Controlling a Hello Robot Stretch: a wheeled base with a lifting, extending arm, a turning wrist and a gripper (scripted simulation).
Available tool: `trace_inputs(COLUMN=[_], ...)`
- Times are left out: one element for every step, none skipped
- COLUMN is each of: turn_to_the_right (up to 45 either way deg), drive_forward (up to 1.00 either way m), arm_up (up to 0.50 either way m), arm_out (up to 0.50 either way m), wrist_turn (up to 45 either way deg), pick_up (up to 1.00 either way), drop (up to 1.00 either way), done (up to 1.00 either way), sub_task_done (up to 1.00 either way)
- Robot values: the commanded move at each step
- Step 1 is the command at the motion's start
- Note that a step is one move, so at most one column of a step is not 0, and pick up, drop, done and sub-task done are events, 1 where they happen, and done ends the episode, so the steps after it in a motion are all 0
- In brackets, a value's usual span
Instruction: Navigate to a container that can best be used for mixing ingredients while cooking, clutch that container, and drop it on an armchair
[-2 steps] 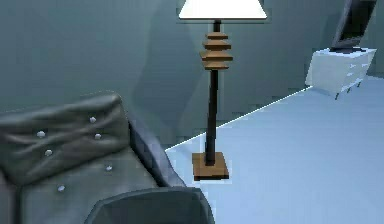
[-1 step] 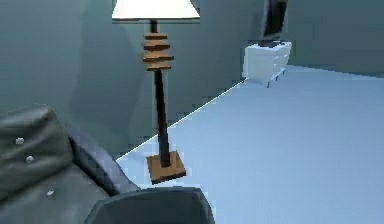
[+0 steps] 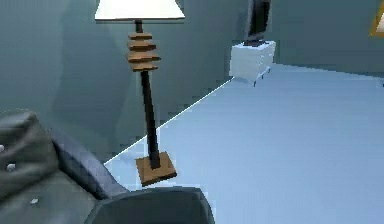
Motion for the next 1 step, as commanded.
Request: trace_inputs(turn_to_the_right=[-45.0], drive_forward=[0.0], arm_up=[0.0], arm_out=[0.0], wrist_turn=[0.0], pick_up=[0.0], drop=[0.0], done=[0.0], sub_task_done=[0.0])
